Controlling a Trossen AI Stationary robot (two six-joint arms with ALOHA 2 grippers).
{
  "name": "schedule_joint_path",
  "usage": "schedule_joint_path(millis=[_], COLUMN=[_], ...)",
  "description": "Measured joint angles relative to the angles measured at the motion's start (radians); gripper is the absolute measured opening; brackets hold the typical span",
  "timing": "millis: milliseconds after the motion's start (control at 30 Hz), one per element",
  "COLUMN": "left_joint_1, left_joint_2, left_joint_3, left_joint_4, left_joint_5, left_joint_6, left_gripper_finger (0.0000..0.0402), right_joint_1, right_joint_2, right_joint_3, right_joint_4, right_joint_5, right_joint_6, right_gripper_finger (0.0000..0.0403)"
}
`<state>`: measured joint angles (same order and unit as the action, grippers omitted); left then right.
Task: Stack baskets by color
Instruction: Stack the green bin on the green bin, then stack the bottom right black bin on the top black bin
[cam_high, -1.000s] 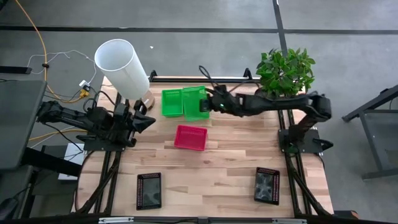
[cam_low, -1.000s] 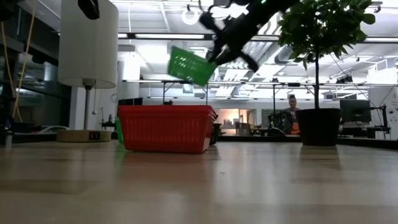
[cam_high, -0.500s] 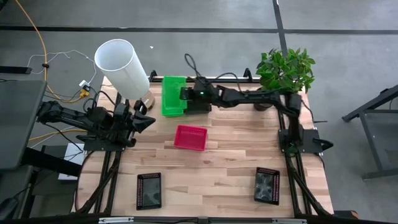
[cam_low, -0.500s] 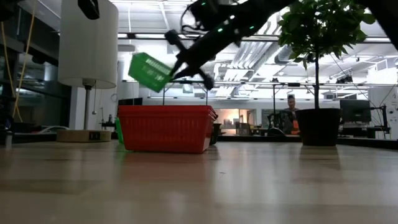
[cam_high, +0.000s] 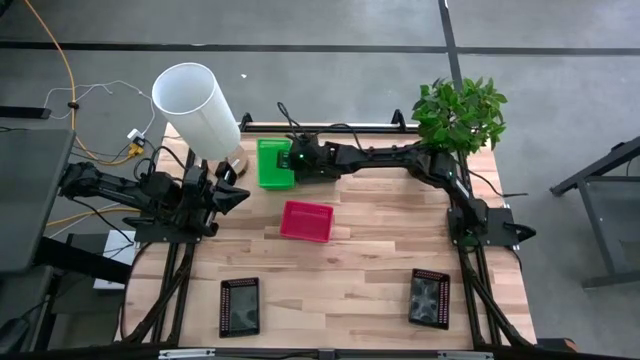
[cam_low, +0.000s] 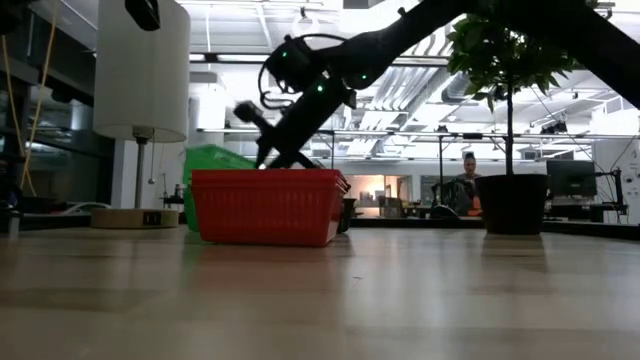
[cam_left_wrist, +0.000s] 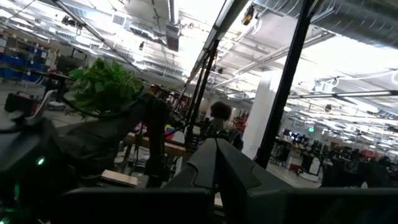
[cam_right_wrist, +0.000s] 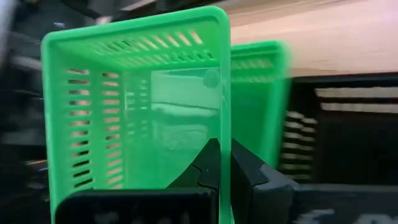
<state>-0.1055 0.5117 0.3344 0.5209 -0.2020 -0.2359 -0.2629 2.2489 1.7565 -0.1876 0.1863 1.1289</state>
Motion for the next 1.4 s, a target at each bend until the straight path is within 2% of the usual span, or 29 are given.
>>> schedule_joint_path(millis=[433,567,867,967,1133,1300,1400], left_joint_1=[0.000,0.000,0.000,0.000,0.000,0.000,0.000], left_joint_2=[0.000,0.000,0.000,0.000,0.000,0.000,0.000], left_joint_3=[-0.001,-0.001,-0.001,-0.001,-0.001,-0.001,-0.001], left_joint_4=[-0.001,-0.001,-0.001,-0.001,-0.001,-0.001,-0.001], left_joint_5=[0.000,-0.001,-0.003,-0.003,-0.003,-0.003,-0.003], left_joint_6=[0.003,0.003,0.003,0.003,0.003,0.003,0.003], left_gripper_finger=[0.0000,0.0000,0.0000,0.0000,0.0000,0.0000,0.0000], right_joint_1=[-0.023,-0.030,-0.031,-0.031,-0.031,-0.034,-0.034], right_joint_2=[-0.048,-0.048,-0.052,-0.052,-0.052,-0.052,-0.052], right_joint_3=[0.002,0.002,0.002,0.002,0.015,0.097,0.166], right_joint_4=[-0.182,-0.199,-0.205,-0.216,-0.252,-0.336,-0.400], right_joint_5=[0.050,-0.027,-0.059,-0.076,-0.088,-0.090,-0.086], right_joint_6=[-0.068,-0.091,-0.148,-0.166,-0.209,-0.306,-0.380], right_gripper_finger=[0.0000,0.0000,0.0005,0.0030,0.0106,0.0178,0.0202])
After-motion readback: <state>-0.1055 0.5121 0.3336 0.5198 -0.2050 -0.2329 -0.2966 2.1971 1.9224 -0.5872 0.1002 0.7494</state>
